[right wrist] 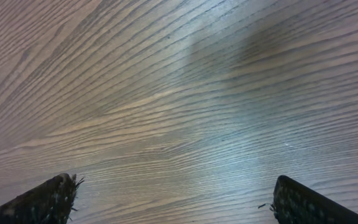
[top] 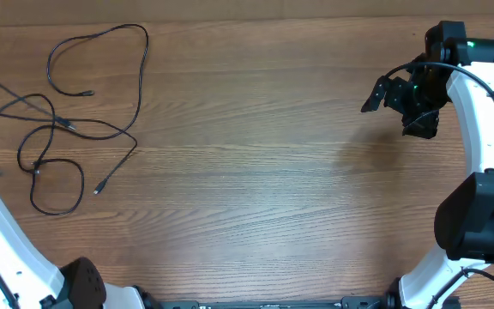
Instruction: Untangle cables
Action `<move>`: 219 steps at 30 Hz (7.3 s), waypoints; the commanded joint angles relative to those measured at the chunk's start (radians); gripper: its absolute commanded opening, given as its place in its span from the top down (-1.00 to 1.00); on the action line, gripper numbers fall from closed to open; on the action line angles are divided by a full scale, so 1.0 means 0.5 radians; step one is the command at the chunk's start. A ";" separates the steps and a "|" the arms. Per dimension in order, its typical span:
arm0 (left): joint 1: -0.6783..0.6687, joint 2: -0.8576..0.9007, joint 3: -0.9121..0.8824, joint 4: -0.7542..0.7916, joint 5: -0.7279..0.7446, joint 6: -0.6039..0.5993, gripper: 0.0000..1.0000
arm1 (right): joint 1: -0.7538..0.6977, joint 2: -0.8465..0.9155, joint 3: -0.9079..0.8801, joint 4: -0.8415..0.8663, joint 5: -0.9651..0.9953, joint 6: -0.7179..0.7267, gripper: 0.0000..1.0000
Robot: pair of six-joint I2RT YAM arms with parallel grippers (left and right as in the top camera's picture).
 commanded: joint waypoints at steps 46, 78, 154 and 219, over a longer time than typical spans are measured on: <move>0.401 0.182 -0.010 -0.729 -0.347 -2.176 -0.99 | 0.008 0.013 0.002 -0.011 -0.016 -0.009 -1.00; -0.813 -0.007 -0.009 -0.465 1.138 0.428 -1.00 | 0.135 -0.285 0.009 -0.056 0.030 -0.018 -0.62; -1.559 -0.285 -0.009 -0.360 0.512 0.014 -0.99 | 0.491 -3.069 -2.684 2.694 0.855 0.568 -1.00; -1.552 -0.668 -0.724 0.079 0.530 0.117 -0.99 | 0.497 -3.831 -3.527 2.713 0.964 0.584 -1.00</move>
